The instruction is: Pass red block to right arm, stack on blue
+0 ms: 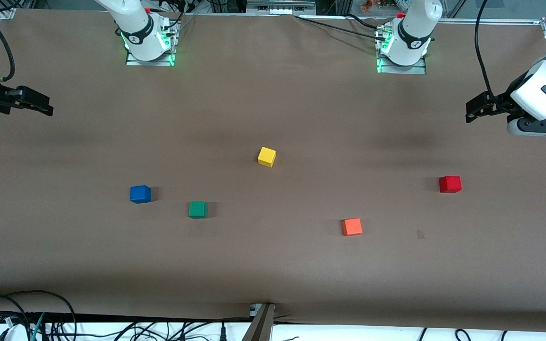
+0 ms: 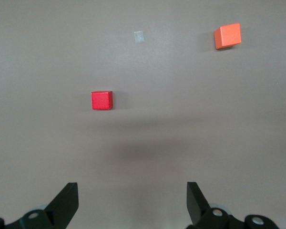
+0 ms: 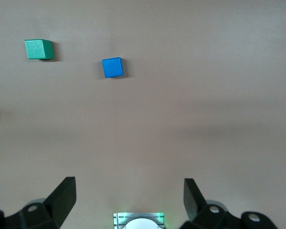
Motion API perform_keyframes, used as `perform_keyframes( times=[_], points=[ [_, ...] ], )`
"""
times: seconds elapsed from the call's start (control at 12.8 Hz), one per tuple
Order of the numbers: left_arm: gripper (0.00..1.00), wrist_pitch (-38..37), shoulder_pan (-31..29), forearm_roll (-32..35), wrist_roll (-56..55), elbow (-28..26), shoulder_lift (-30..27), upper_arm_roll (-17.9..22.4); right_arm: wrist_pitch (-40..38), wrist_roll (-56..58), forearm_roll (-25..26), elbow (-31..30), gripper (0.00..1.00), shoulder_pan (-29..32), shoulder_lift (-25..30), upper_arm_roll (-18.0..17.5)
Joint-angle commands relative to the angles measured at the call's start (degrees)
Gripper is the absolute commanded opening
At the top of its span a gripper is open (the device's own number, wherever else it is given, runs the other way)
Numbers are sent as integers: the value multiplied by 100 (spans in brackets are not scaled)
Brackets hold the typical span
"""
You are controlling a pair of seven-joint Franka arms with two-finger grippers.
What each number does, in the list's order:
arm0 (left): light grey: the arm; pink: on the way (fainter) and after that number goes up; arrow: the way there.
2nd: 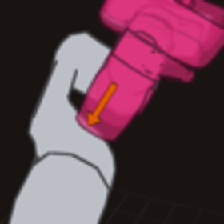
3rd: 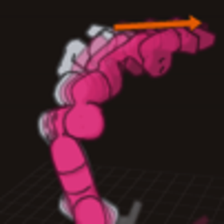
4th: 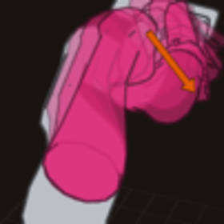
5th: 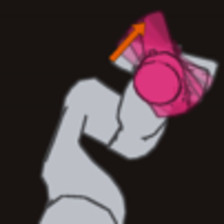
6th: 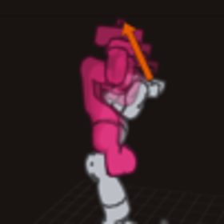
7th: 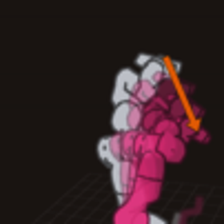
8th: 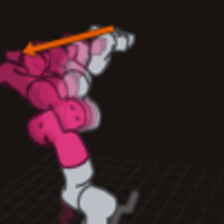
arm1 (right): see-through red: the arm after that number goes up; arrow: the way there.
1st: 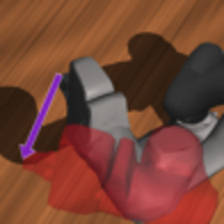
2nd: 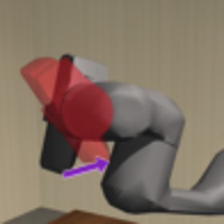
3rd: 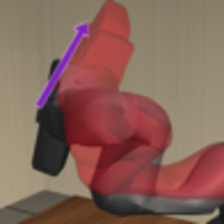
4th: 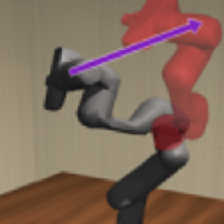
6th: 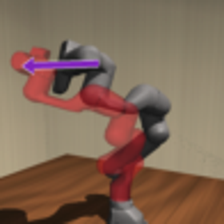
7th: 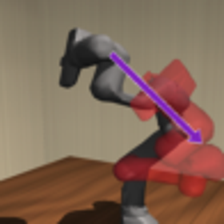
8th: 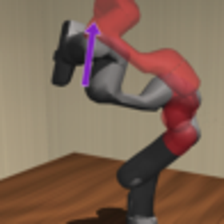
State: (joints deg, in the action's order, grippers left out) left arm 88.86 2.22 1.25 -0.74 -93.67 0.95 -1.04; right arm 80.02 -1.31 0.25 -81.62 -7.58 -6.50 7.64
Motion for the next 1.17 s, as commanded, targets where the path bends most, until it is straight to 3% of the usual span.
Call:
perform_keyframes(
  times=[0.0,0.63,0.94,1.09],
  points=[
    [100,-167,6,191,118,253,160,-11,-74,70,-69,120,100,37,-35,0],
    [100,-220,-300,182,399,166,485,69,-74,61,-113,120,100,63,-35,9],
    [100,17,-722,104,521,148,1011,60,-74,70,-183,120,100,81,-44,27],
    [100,533,-776,95,706,122,1397,60,-66,79,-183,120,100,81,-44,27]
  ],
)
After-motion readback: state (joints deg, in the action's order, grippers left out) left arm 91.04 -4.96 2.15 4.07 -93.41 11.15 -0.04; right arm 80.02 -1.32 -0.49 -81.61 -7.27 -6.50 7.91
